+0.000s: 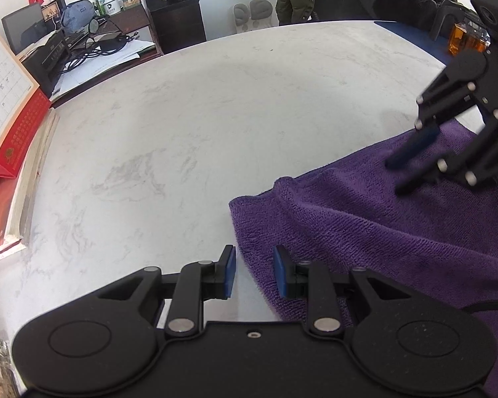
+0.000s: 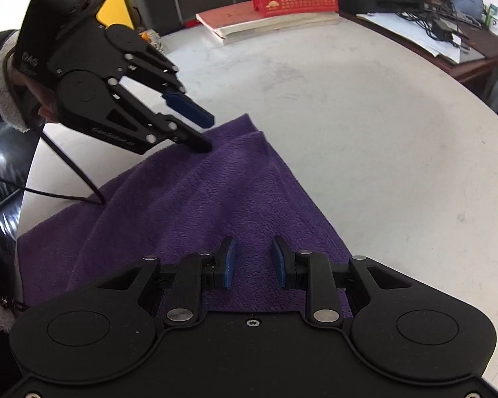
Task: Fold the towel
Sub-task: 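Open the left gripper to release the towel edge onto the table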
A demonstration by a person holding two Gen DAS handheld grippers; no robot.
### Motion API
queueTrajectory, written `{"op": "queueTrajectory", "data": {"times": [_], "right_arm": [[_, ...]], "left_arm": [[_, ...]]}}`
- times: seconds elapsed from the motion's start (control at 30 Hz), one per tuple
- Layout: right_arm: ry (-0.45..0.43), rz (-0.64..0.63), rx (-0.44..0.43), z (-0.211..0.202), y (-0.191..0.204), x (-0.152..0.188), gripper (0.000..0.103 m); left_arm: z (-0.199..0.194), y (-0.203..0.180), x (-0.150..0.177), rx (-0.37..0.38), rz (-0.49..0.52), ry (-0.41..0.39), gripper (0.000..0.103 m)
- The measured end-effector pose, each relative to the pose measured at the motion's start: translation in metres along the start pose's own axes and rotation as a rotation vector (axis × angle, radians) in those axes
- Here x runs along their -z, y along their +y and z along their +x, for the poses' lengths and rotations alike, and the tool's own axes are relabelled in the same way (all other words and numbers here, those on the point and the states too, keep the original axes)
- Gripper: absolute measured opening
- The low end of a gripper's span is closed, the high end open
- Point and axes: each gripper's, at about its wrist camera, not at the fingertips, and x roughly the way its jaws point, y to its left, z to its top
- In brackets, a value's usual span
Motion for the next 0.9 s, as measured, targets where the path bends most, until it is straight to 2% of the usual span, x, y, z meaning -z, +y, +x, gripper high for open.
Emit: {"op": "queueTrajectory", "data": {"times": [0.13, 0.37, 0.47, 0.53, 0.6, 0.67, 0.77, 0.83, 0.9], "right_arm": [[0.001, 0.062, 0.029, -0.007, -0.024, 0.003, 0.013], [0.019, 0.023, 0.074, -0.004, -0.014, -0.007, 0.014], [-0.033, -0.021, 0.006, -0.007, -0.001, -0.021, 0.014], [-0.02, -0.075, -0.051, 0.004, 0.012, -0.029, 0.014], [0.007, -0.117, -0.068, 0.017, 0.018, -0.031, 0.014], [0.013, -0.142, -0.059, 0.024, 0.016, -0.03, 0.013], [0.018, -0.109, 0.02, 0.021, 0.002, -0.031, 0.012], [0.023, -0.072, 0.025, 0.017, -0.007, -0.031, 0.012], [0.027, -0.086, 0.055, 0.016, -0.005, -0.033, 0.014]], "left_arm": [[-0.003, 0.004, 0.004, 0.013, -0.02, 0.001, 0.023], [-0.009, 0.005, 0.011, 0.008, -0.036, 0.008, 0.023], [-0.01, 0.004, 0.012, 0.006, -0.038, 0.007, 0.023], [-0.01, 0.004, 0.012, 0.006, -0.038, 0.007, 0.023], [-0.011, 0.003, 0.012, 0.005, -0.038, 0.007, 0.023], [-0.012, 0.003, 0.013, 0.004, -0.039, 0.008, 0.023], [-0.013, 0.004, 0.016, 0.008, -0.049, 0.009, 0.023], [-0.014, 0.005, 0.017, 0.011, -0.049, 0.01, 0.023], [-0.014, 0.005, 0.017, 0.011, -0.048, 0.012, 0.023]]}}
